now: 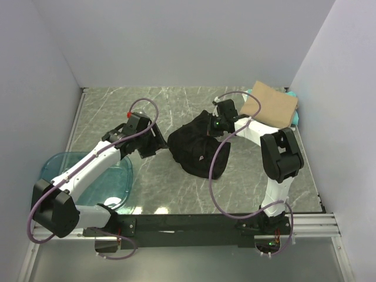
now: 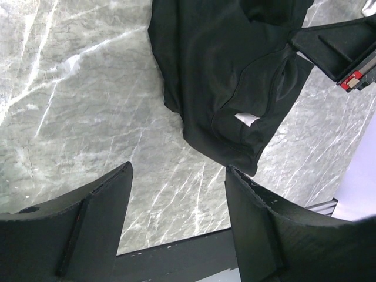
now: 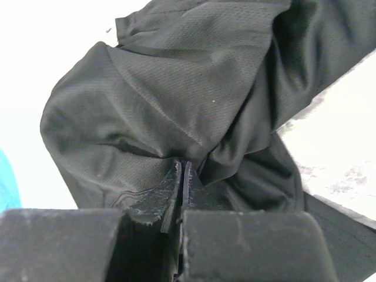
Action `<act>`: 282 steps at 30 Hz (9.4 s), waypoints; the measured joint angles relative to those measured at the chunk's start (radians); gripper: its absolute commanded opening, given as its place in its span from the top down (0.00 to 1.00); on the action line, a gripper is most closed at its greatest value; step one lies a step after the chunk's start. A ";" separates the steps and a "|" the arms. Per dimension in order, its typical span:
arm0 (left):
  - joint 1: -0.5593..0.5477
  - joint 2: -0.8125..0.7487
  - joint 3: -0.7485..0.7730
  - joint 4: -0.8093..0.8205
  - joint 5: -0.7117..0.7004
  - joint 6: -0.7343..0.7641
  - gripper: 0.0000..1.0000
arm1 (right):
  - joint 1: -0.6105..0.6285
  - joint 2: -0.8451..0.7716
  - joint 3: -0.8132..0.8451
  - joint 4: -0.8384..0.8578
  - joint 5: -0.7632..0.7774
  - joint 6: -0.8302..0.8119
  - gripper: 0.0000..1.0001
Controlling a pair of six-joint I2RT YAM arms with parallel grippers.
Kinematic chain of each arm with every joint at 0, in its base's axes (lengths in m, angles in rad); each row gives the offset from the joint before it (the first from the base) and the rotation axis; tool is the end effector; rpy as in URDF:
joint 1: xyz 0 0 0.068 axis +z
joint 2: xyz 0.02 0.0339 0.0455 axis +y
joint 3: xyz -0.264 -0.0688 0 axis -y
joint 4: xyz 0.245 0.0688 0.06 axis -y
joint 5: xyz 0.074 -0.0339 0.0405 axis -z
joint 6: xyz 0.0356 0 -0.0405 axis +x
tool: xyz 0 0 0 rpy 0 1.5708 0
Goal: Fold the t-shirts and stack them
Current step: Flatten the tshirt out
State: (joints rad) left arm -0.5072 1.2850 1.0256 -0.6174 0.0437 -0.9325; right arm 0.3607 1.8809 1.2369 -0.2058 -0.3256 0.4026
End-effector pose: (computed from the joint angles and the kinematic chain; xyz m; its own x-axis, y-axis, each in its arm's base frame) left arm 0.2334 -0.1315 0.2777 -0.8097 -0.4680 -0.3541 -0.2359 0.8121 -0.5337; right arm 0.3736 0.1531 0.1849 -0.8550 0.0742 -0.5132 -0.2141 0.8509 0.4797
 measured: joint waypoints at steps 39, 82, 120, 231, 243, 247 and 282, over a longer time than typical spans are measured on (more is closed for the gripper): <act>-0.185 0.835 0.858 -0.069 0.056 0.214 0.39 | -0.014 -0.949 -0.390 -0.872 0.114 0.125 1.00; -0.130 0.982 1.030 -0.104 -0.093 0.250 1.00 | -0.053 -0.810 -0.222 -0.811 0.163 0.105 1.00; 0.131 0.468 0.394 -0.010 0.115 0.188 0.40 | -0.278 -0.911 -0.219 -0.602 0.346 0.036 1.00; 0.381 0.462 0.172 -0.023 -0.069 0.239 0.99 | -0.351 -0.273 -0.306 -0.362 0.073 0.025 0.54; 0.381 0.462 0.174 -0.033 -0.067 0.241 0.99 | -0.350 -0.225 -0.306 -0.347 0.066 0.022 0.59; 0.381 0.462 0.174 -0.032 -0.067 0.241 0.99 | -0.350 -0.228 -0.310 -0.347 0.066 0.022 0.60; 0.383 0.462 0.248 -0.058 -0.040 0.241 0.99 | -0.350 -0.258 -0.257 -0.424 0.029 0.008 1.00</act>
State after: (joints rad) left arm -0.1238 1.7473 1.2732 -0.6758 0.0036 -0.6918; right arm 0.0105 1.6226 0.9798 -0.6296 -0.2966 0.4103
